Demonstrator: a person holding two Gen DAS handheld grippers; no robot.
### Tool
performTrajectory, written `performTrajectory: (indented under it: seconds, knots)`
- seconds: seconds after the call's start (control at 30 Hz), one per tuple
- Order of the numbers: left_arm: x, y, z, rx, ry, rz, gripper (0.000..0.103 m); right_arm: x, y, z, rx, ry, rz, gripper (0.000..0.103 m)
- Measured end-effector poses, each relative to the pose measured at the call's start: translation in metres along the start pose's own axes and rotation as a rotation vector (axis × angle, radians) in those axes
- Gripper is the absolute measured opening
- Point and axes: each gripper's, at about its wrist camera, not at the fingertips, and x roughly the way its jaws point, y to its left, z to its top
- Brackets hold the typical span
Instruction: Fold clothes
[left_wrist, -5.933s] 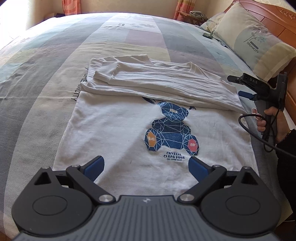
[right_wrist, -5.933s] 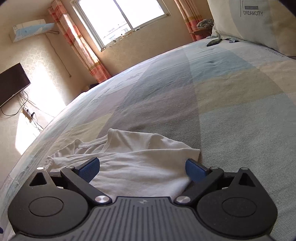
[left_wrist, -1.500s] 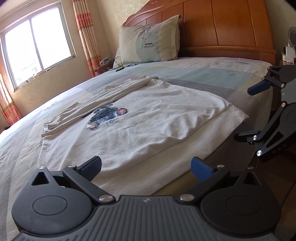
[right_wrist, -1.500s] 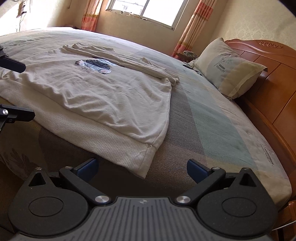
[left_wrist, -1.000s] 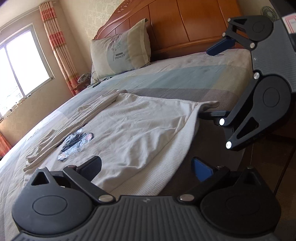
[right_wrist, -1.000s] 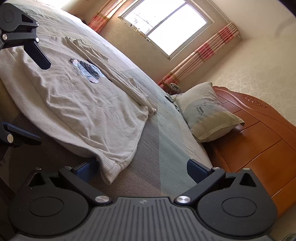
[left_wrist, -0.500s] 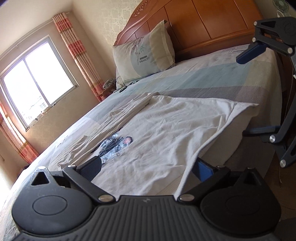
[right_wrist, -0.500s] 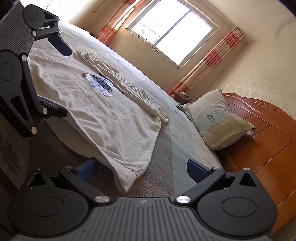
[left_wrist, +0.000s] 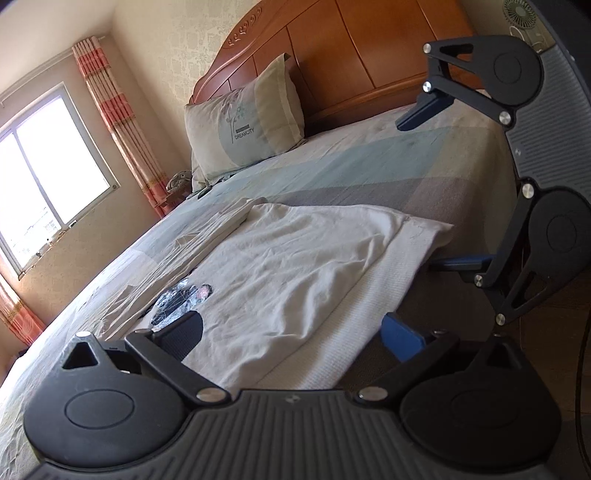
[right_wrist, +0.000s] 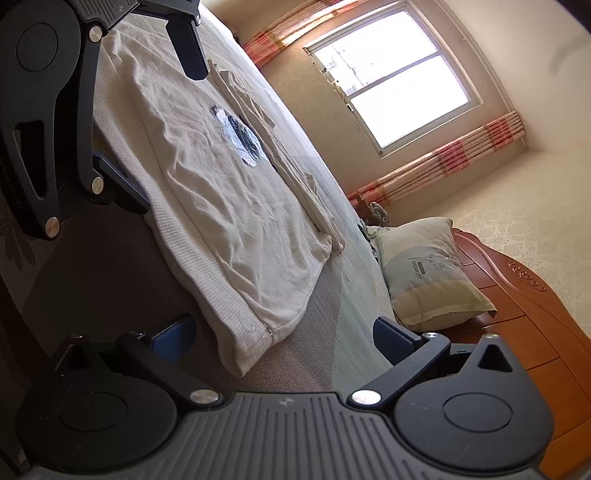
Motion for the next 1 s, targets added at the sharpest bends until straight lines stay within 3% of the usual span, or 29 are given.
performTrajectory:
  seconds: [0.13, 0.3, 0.43, 0.53, 0.63, 0.83, 1.0]
  knots:
    - [0.006, -0.011, 0.004, 0.035, -0.009, -0.023, 0.102, -0.001, 0.006, 0.002, -0.083, -0.016, -0.022, 0.103]
    - [0.019, -0.022, 0.009, 0.056, -0.016, -0.039, 0.102, 0.005, 0.003, 0.006, -0.116, -0.014, -0.145, 0.103]
    - [0.027, -0.023, 0.016, 0.052, -0.001, 0.011, 0.103, 0.005, -0.008, 0.010, -0.071, -0.036, -0.174, 0.103]
    - [0.027, -0.022, 0.019, 0.088, 0.014, 0.117, 0.103, 0.006, -0.014, 0.011, -0.050, -0.038, -0.184, 0.103]
    - [0.031, -0.014, 0.011, 0.117, 0.052, 0.172, 0.103, 0.005, -0.013, 0.009, -0.048, -0.047, -0.149, 0.103]
    - [0.016, 0.011, 0.011, 0.012, 0.006, 0.173, 0.103, 0.002, -0.010, 0.004, -0.051, -0.073, -0.065, 0.103]
    - [0.010, 0.016, 0.018, -0.003, -0.026, 0.157, 0.102, 0.006, 0.000, 0.012, -0.035, -0.109, -0.001, 0.103]
